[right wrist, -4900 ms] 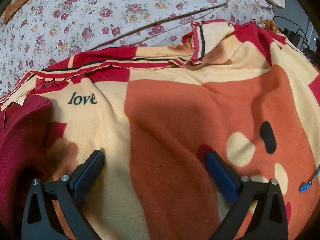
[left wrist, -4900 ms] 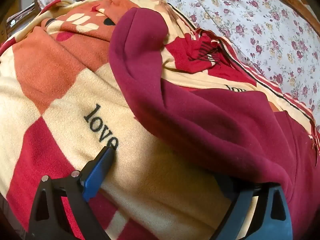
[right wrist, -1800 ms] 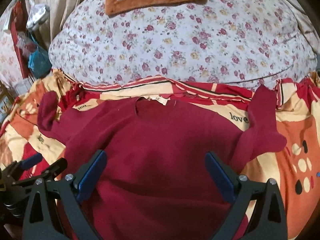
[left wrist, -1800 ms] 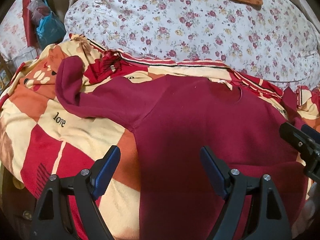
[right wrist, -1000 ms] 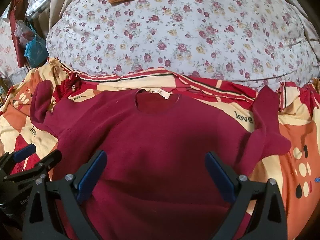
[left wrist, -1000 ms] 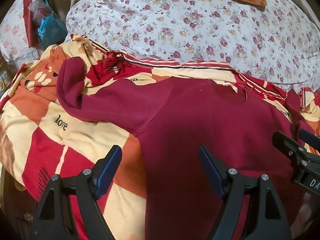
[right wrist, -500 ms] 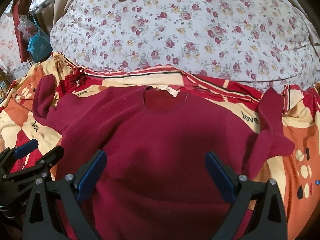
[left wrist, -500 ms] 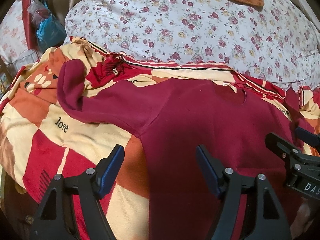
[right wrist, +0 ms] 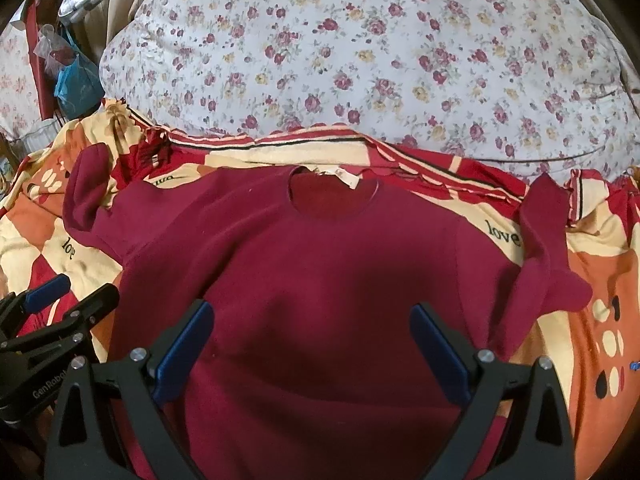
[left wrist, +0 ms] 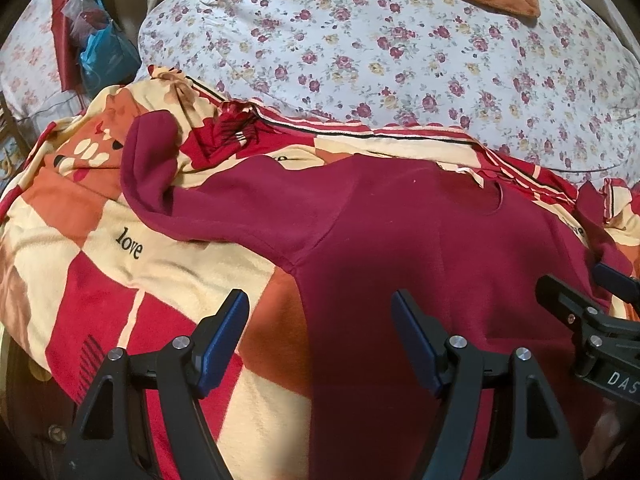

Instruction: Fold small clothes

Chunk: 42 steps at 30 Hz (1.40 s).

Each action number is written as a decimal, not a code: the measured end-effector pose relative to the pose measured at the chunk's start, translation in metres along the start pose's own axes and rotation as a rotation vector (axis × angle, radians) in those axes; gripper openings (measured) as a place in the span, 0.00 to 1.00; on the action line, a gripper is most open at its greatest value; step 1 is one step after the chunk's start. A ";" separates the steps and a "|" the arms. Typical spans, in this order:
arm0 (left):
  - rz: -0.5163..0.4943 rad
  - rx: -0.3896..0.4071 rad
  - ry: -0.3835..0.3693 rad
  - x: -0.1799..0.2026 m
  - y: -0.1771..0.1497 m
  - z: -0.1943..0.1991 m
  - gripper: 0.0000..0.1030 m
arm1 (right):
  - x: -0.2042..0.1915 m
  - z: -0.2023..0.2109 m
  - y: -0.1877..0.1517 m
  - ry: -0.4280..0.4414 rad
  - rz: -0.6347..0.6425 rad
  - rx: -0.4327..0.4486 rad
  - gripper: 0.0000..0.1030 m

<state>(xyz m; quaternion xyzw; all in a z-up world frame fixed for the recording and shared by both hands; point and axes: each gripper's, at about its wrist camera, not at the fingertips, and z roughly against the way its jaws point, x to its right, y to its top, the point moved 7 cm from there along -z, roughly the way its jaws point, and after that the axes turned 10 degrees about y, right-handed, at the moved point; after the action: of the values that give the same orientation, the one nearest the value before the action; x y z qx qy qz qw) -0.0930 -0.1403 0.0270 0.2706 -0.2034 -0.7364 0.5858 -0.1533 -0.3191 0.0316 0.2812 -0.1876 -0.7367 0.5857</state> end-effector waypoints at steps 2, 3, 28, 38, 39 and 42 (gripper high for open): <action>-0.002 0.006 0.005 -0.001 0.000 0.000 0.53 | 0.000 -0.001 0.000 -0.001 -0.002 -0.001 0.98; -0.003 0.008 0.007 -0.002 0.000 0.000 0.53 | 0.000 -0.001 -0.001 -0.001 -0.002 -0.001 0.98; 0.012 -0.002 0.026 -0.012 -0.001 -0.010 0.53 | -0.003 -0.020 -0.006 -0.009 0.004 -0.038 0.98; 0.032 -0.016 0.044 -0.023 0.003 -0.020 0.53 | -0.011 -0.034 -0.004 0.002 0.018 -0.056 0.98; 0.034 -0.017 0.046 -0.025 0.003 -0.021 0.53 | -0.013 -0.036 -0.004 0.004 0.021 -0.057 0.98; 0.040 -0.021 0.049 -0.028 0.004 -0.024 0.53 | -0.017 -0.041 -0.004 0.008 0.028 -0.063 0.98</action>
<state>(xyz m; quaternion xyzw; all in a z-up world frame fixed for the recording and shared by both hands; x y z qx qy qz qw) -0.0699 -0.1138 0.0151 0.2781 -0.1867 -0.7198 0.6080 -0.1279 -0.2993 0.0006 0.2628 -0.1657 -0.7327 0.6055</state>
